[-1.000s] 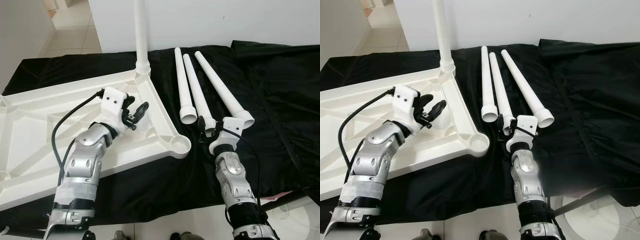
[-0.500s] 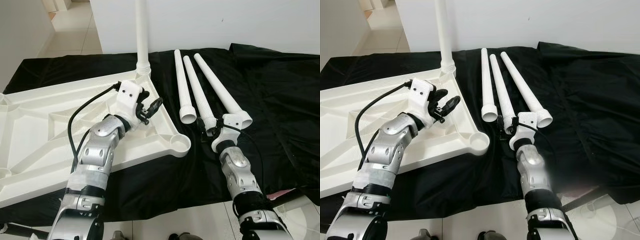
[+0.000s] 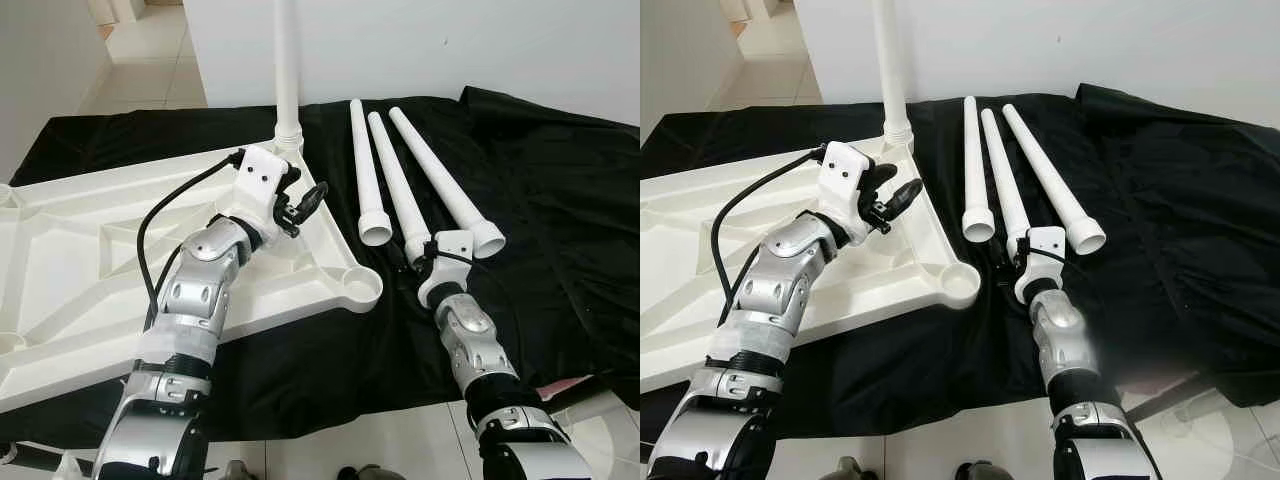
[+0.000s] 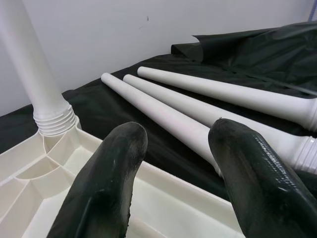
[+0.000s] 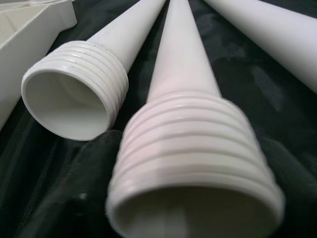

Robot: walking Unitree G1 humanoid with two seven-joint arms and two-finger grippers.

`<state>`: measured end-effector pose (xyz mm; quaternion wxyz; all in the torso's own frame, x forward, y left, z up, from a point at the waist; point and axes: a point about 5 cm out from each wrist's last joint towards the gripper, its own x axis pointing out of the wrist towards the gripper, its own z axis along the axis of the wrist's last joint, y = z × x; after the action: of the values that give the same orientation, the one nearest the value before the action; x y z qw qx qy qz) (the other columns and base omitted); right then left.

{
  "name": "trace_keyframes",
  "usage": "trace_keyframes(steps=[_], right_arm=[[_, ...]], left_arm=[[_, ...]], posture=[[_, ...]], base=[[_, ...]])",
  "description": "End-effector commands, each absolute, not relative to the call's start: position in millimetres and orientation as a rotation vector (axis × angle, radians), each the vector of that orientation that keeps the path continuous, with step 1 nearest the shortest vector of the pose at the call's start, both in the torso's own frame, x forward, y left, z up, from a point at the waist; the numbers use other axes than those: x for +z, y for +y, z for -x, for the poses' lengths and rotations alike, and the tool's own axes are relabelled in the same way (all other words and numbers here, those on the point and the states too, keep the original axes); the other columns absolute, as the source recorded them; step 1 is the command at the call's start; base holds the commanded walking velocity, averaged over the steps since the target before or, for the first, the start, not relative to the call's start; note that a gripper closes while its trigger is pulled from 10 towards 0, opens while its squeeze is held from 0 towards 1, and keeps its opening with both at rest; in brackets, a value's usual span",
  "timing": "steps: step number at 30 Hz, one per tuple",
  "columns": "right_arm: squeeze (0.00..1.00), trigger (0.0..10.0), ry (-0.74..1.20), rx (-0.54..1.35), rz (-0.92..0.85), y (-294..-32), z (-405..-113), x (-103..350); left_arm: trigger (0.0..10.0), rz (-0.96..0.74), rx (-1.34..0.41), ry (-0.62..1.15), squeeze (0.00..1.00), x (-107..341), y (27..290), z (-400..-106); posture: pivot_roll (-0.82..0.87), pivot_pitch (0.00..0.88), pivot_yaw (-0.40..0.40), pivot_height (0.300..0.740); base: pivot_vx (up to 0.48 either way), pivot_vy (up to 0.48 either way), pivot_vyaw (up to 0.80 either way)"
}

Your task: Building children table

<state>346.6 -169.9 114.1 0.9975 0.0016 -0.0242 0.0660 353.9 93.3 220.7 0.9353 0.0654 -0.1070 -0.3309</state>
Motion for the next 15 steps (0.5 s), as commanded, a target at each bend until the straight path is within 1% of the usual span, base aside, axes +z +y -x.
trace_keyframes(steps=[1,2,8,15], right_arm=[[0.0,3.3,-0.027,0.132,-0.008,-168.5,-344.6,107.4],[0.0,0.0,-0.033,0.137,-0.016,-167.4,-345.0,108.1],[0.0,0.0,-0.044,0.147,-0.015,-164.2,-345.8,108.0],[0.0,0.0,-0.084,0.109,-0.023,-159.4,-346.6,109.5]], left_arm=[[10.0,-0.127,-0.544,-0.23,0.0,223.0,99.6,-358.5],[10.0,-0.127,-0.543,-0.233,0.0,223.8,99.9,-359.0],[10.0,-0.137,-0.536,-0.239,0.0,224.9,102.4,-360.2],[10.0,-0.151,-0.527,-0.246,0.0,226.9,106.3,-362.9]], posture=[[-0.06,0.09,-0.01,0.74],[-0.07,0.097,-0.008,0.74],[-0.06,0.097,-0.003,0.74],[-0.05,0.081,0.013,0.74]], base=[[0.0,0.0,0.0],[0.0,0.0,0.0],[0.0,0.0,0.0],[0.0,0.0,0.0]])
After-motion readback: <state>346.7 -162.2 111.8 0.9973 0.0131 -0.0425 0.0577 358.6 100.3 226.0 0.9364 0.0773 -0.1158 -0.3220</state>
